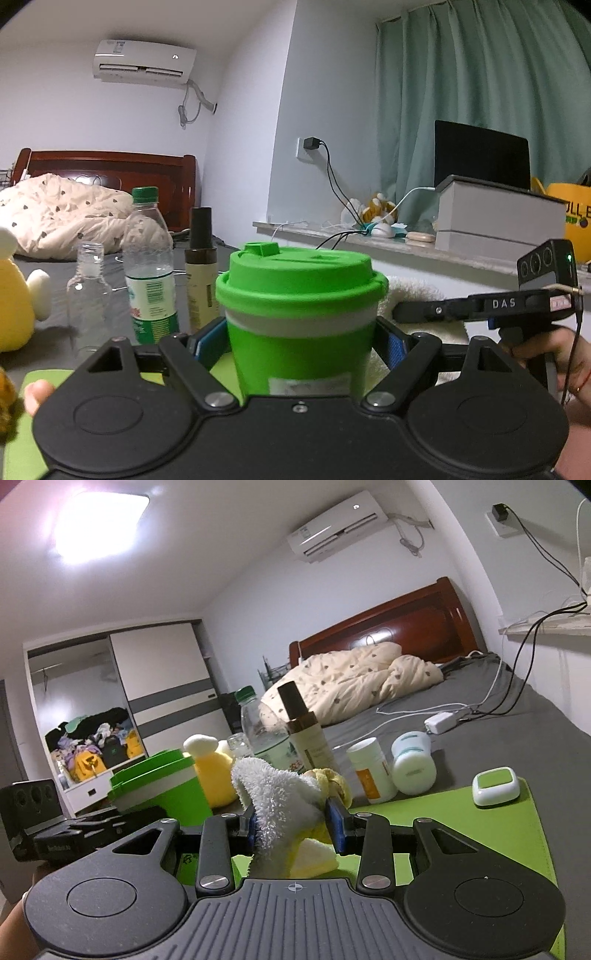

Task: Clean container
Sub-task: 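Turn the green cup with the left gripper while the right gripper wipes it with the towel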

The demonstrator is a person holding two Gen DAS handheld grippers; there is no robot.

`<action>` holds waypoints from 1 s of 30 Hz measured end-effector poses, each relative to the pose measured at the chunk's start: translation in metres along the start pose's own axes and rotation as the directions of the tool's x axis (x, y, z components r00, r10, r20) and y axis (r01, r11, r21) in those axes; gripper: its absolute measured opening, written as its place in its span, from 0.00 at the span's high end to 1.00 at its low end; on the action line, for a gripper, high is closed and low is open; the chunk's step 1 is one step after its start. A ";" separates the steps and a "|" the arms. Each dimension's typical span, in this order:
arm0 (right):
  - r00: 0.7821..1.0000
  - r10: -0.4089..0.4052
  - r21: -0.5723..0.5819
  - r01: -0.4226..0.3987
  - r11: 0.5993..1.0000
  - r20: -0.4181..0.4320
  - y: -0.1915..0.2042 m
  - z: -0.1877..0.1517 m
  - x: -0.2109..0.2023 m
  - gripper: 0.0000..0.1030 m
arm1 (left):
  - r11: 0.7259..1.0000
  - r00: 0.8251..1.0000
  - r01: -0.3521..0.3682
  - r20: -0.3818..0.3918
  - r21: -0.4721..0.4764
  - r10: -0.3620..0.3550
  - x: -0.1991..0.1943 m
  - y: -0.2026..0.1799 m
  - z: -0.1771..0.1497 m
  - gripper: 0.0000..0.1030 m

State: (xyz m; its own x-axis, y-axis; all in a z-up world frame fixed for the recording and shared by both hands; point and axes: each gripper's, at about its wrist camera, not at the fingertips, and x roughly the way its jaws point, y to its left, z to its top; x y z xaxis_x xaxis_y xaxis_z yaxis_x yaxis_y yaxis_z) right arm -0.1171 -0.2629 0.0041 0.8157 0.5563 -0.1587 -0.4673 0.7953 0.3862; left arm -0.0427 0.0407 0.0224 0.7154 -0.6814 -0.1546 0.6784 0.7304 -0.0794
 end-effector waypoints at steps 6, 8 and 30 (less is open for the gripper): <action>1.000 0.020 -0.009 -0.020 1.000 -0.015 0.004 -0.003 0.008 0.64 | 0.999 0.999 -0.035 0.012 -0.015 0.036 -0.015 0.002 -0.003 0.19; 1.000 0.024 -0.009 -0.024 1.000 -0.018 0.006 -0.003 0.010 0.64 | 0.999 0.999 -0.046 0.018 -0.016 0.047 -0.019 0.002 -0.003 0.19; 0.998 0.045 -0.015 -0.046 0.999 -0.036 0.000 -0.003 0.022 0.64 | 0.990 0.991 -0.112 0.062 -0.084 0.117 -0.024 -0.029 0.000 0.00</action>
State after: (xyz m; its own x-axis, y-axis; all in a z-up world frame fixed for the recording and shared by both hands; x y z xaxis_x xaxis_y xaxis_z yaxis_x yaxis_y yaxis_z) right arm -0.1002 -0.2502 -0.0017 0.7810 0.6000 -0.1733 -0.5094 0.7725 0.3791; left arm -0.0794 0.0352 0.0288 0.7991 -0.5925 -0.1019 0.5775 0.8036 -0.1440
